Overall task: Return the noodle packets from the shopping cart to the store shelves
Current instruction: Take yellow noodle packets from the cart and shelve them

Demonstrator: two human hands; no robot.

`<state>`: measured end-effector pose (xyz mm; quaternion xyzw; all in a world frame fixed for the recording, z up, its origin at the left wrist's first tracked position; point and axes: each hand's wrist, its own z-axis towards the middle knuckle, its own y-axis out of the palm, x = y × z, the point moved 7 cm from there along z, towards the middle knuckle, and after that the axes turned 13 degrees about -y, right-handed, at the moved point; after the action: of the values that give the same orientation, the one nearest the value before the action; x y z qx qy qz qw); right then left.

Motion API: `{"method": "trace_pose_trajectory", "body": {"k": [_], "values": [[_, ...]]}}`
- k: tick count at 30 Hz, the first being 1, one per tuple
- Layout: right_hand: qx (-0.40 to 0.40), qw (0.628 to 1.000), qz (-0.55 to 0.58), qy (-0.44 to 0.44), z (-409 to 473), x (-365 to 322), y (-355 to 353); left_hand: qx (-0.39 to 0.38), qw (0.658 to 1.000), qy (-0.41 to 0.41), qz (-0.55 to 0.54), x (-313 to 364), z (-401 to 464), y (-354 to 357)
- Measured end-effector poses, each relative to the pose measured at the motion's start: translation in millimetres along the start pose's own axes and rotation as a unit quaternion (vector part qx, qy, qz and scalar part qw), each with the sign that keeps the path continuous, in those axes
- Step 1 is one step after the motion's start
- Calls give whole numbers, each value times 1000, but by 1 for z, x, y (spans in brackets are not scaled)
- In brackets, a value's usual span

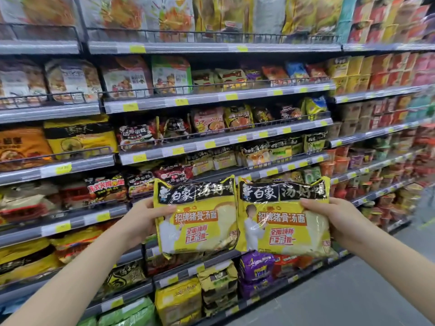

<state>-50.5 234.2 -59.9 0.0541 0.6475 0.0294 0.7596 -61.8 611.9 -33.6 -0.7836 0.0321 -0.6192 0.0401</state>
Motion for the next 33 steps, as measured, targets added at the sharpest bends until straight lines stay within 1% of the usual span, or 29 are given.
{"method": "trace_pose_trajectory", "body": {"k": [8,13,16,21,24,27,33], "values": [[0,1000,-21,3,119,20,-25,-4,1000,4,2,19,123,26],[-11,999,-41,-7,211,22,-24,16,999,7,-29,35,201,22],[-20,999,-38,2,255,31,-23,35,999,0,-39,44,237,18],[-46,998,-49,2,311,47,-15,46,998,-9,-31,52,272,15],[-66,995,-74,9,337,57,-5,56,998,-17,-29,53,287,13],[-69,995,-72,18,360,69,5,67,996,-22,-47,51,304,5],[-69,996,-51,5,402,96,25,92,995,-12,-32,42,339,-11]]}}
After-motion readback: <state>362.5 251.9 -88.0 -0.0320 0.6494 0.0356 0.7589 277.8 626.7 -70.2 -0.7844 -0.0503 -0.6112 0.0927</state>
